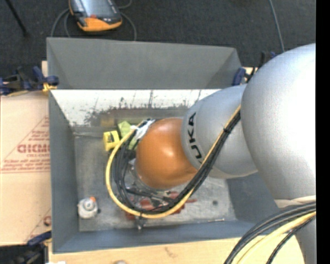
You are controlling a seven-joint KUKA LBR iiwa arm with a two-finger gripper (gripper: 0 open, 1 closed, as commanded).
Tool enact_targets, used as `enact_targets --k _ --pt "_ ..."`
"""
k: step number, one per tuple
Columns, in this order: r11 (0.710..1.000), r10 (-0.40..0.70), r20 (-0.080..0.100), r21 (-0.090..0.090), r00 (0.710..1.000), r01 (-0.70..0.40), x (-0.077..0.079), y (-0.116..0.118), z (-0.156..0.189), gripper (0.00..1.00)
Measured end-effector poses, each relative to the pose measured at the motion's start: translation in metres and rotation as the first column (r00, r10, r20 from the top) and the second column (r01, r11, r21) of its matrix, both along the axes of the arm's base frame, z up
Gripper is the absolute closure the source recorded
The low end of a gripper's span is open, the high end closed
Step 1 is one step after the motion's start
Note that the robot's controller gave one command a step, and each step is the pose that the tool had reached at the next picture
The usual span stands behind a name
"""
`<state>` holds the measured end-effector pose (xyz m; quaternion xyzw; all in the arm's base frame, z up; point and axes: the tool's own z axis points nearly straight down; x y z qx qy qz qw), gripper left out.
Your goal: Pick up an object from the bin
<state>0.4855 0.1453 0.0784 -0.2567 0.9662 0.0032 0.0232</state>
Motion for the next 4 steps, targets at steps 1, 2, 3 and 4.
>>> enact_targets --k 1,2,3,4 --pt "1.000 0.000 0.000 0.000 1.000 0.000 0.000 0.000 0.000 1.00" --pt "1.000 0.000 -0.007 -0.004 1.000 0.000 -0.001 -0.001 0.003 1.00" --pt "1.000 -0.001 -0.028 -0.013 1.000 0.000 -0.003 -0.002 0.019 1.00" --pt "1.000 -0.002 -0.041 -0.017 0.999 0.001 -0.006 -0.003 0.040 1.00"
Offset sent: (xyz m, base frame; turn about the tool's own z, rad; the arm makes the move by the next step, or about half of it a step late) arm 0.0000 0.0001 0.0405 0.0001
